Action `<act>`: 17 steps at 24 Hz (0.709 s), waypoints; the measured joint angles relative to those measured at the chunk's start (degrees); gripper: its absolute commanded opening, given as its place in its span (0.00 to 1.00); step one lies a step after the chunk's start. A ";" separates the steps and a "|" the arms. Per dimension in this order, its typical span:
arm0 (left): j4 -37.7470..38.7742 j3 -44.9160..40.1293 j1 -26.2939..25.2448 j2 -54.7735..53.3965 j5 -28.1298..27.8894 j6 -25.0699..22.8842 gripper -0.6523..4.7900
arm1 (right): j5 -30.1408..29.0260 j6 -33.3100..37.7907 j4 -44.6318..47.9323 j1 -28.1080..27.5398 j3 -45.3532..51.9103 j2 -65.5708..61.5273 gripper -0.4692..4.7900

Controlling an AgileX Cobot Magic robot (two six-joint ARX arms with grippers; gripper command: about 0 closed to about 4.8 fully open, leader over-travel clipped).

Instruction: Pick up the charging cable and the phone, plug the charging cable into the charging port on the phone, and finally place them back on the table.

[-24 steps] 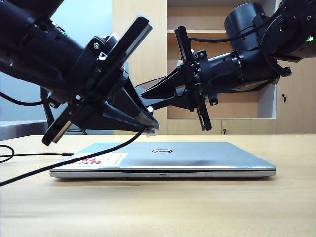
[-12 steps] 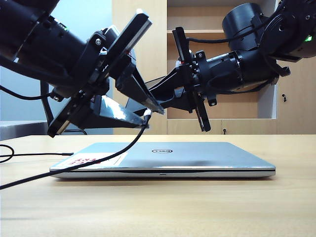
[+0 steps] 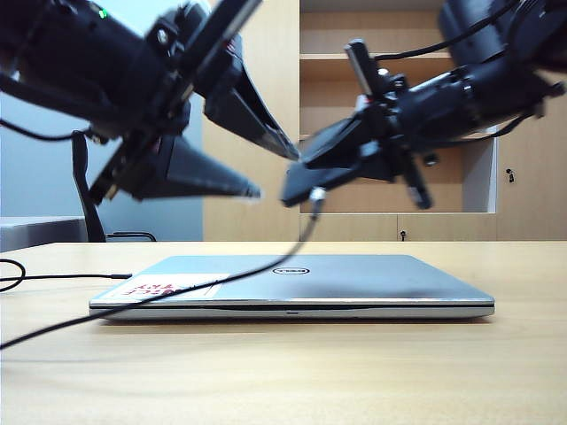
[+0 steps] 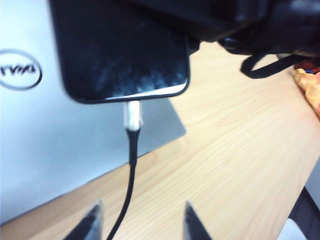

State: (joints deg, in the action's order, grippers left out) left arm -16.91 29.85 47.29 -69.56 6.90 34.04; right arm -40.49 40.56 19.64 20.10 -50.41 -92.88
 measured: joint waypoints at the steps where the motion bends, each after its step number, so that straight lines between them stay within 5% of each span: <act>1: -0.04 0.00 -0.02 0.44 0.00 -0.22 0.33 | 0.94 -1.16 -2.49 -1.18 0.00 0.87 0.08; 2: 0.00 0.00 -0.02 0.92 -0.02 -0.68 0.18 | 1.46 -2.19 -5.35 -2.36 0.00 1.84 0.08; 4: 0.09 0.00 -0.02 1.88 0.00 -1.01 0.11 | 1.92 -4.15 -12.61 -5.97 0.02 4.46 0.08; 13: 4.90 3.61 -4.48 2.21 0.00 -7.34 0.11 | 0.00 -17.44 -37.51 -22.32 -3.54 10.49 0.08; 17: 8.33 5.55 -8.63 2.21 0.00 -11.50 0.11 | 3.52 -26.25 -46.42 -22.88 -6.86 10.47 0.08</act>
State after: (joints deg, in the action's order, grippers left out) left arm -8.58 35.40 38.65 -67.35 6.90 22.55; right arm -36.97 14.31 -26.79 -2.79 -57.28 -82.41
